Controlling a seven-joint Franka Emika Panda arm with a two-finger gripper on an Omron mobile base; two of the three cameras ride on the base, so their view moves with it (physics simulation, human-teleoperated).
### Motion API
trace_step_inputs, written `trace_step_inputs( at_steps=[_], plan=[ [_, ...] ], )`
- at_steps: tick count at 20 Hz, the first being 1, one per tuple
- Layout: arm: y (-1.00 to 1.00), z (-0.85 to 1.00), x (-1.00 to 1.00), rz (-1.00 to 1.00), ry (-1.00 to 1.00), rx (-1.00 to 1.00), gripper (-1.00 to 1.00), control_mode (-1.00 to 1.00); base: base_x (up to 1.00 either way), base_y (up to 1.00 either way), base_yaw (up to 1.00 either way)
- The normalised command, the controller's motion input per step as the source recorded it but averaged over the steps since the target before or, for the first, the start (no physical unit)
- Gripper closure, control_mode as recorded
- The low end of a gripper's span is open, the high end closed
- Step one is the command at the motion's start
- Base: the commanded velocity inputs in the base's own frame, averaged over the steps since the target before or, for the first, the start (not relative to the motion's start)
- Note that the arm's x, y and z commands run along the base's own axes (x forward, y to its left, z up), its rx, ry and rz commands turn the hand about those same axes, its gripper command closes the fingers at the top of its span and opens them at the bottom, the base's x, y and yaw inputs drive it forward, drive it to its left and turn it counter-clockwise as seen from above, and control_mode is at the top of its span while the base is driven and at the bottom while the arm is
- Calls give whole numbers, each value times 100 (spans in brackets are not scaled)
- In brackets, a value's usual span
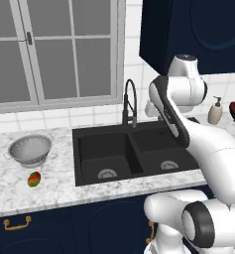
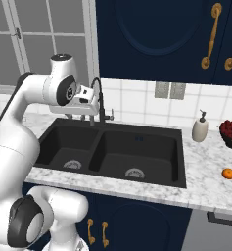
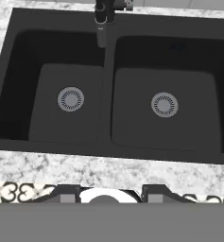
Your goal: Put the colander in the sink, put the tangerine, pear, mango in the colander, and turn on the sink faucet and pour water over the colander.
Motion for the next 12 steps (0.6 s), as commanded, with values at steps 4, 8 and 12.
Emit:
trace_step_inputs(
  at_steps=[4,8,12],
  plan=[
    [0,0,-4,0,0,0,-100,-100,0,0,0],
    [9,0,-39,0,0,0,-100,-100,0,0,0],
    [70,-3,-53,0,-1,-1,-100,-100,0,0,0]
  ],
)
